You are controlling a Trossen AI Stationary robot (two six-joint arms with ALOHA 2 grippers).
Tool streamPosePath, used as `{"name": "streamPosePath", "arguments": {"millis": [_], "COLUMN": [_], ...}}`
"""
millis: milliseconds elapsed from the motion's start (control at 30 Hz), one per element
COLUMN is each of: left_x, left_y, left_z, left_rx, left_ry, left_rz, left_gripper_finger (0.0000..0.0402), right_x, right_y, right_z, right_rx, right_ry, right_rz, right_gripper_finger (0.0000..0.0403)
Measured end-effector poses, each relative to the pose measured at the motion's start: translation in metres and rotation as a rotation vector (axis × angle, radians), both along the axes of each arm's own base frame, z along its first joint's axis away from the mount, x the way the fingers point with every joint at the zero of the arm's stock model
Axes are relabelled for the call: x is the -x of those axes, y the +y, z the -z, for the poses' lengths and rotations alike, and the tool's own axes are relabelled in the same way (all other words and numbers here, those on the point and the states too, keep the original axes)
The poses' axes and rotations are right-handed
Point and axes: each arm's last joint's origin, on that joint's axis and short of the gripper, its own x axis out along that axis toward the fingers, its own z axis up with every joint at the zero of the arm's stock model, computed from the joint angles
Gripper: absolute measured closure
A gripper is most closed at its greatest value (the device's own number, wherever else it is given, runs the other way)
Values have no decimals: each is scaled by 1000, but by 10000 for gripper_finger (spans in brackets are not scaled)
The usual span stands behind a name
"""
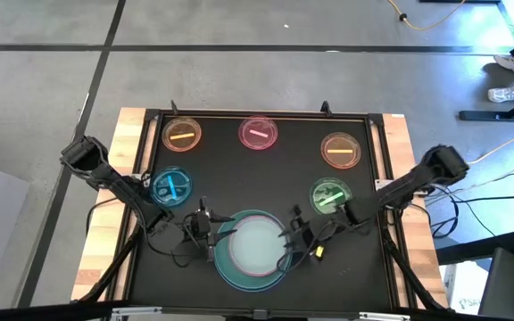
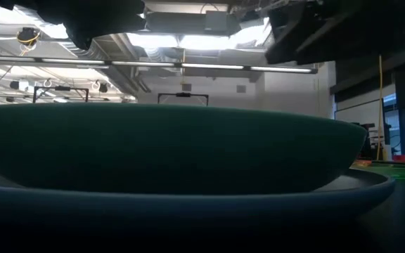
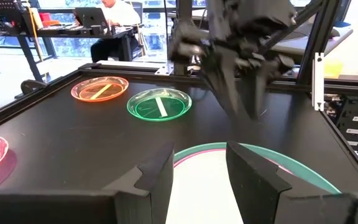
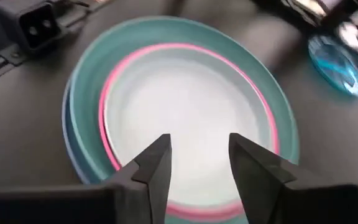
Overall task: Stack plastic plates
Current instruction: Stack the light green plate on top of the large light blue plate
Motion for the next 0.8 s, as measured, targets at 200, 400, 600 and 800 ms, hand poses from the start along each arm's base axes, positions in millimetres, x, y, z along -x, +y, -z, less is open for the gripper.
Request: {"name": "streamPosePath", "arguments": {"millis": [200,400,600,800], "left_x": [0,0,-1,-3], "left_y": [0,0,2,5], "left_z": [0,0,0,0], "left_rx": [2,3,3,8], "left_ry": [1,0,0,0], "left_rz": [0,-3,-14,-23], "left_gripper_finger": [261,261,261,260], "right_x": [36,67,79,81], "right_y": [-20,-36,-42,-43], "right_z": [-22,-16,4,30], "right_rx": [-52,-62,-97,-88], "right_ry": [180,448,594,650], "right_rz": [193,417,606,674], "right_gripper_finger": [249,249,249,249]}}
